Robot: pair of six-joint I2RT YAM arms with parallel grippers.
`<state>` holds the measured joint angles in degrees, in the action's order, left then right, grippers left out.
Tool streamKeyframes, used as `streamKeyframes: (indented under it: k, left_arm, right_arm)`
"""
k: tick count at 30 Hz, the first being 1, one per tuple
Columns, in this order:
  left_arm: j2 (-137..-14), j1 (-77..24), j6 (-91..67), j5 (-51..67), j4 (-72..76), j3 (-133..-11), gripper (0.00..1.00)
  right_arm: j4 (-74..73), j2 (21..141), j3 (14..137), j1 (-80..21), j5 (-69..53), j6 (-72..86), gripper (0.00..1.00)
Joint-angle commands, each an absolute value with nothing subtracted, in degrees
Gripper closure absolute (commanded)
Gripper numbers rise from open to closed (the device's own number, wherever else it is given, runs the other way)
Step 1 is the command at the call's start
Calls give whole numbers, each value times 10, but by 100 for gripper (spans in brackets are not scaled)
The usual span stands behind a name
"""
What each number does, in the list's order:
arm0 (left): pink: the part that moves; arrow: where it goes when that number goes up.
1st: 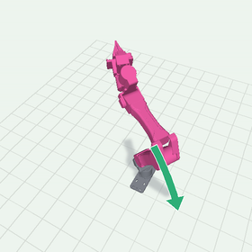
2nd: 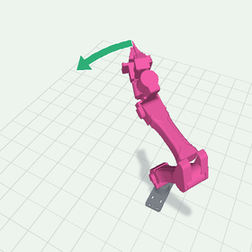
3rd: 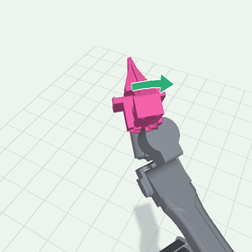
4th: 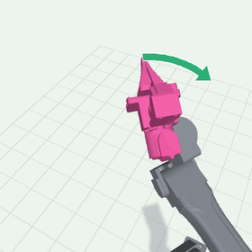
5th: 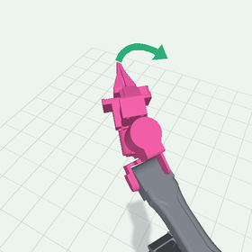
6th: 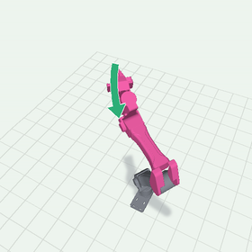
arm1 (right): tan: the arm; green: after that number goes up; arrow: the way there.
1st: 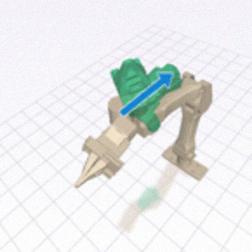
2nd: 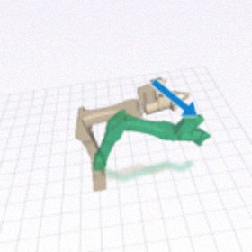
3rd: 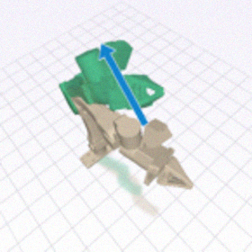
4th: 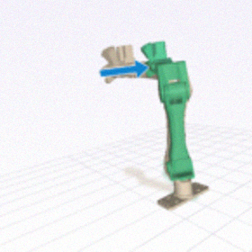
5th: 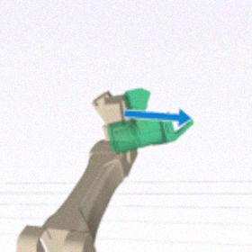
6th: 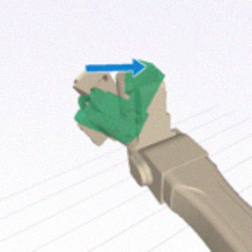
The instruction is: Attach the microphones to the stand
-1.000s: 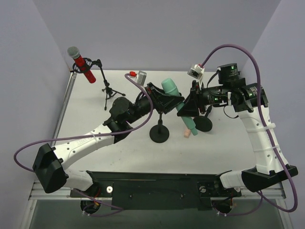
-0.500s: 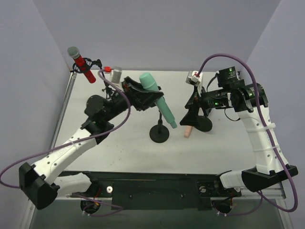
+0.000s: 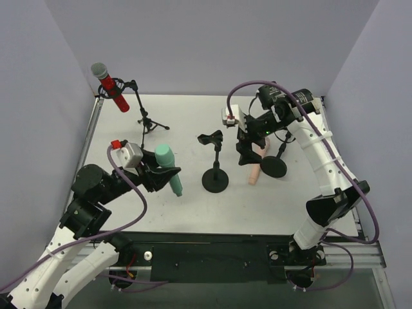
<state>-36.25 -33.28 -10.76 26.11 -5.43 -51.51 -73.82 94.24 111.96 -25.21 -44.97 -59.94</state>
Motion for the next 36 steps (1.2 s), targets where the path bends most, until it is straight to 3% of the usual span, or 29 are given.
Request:
streamKeyframes:
  k: [1, 21, 25, 27, 31, 34, 36]
  left_arm:
    - [-334, -329, -45, 217, -102, -455, 100]
    - [-334, -328, -50, 196, -74, -449, 100]
    - [-337, -327, -52, 197, -66, -450, 100]
    - [-341, -327, -50, 194, -63, -455, 100]
    - [-366, -327, -40, 181, -52, -472, 100]
    - [-398, -319, -39, 178, -27, -490, 100]
    - [-428, -310, -38, 180, -15, -511, 100]
  right_arm:
    - [-679, 963, 1176, -285, -353, -482, 1]
    - [-651, 1063, 1271, -345, -384, -404, 0]
    - [-660, 1073, 1281, -345, -398, -414, 7]
    - [-668, 1074, 1284, -344, -407, -424, 12]
    - [-687, 1070, 1285, -344, -417, -452, 33]
    - [-701, 1064, 1278, -344, -423, -470, 63]
    - [-702, 1061, 1273, -344, -424, -475, 76]
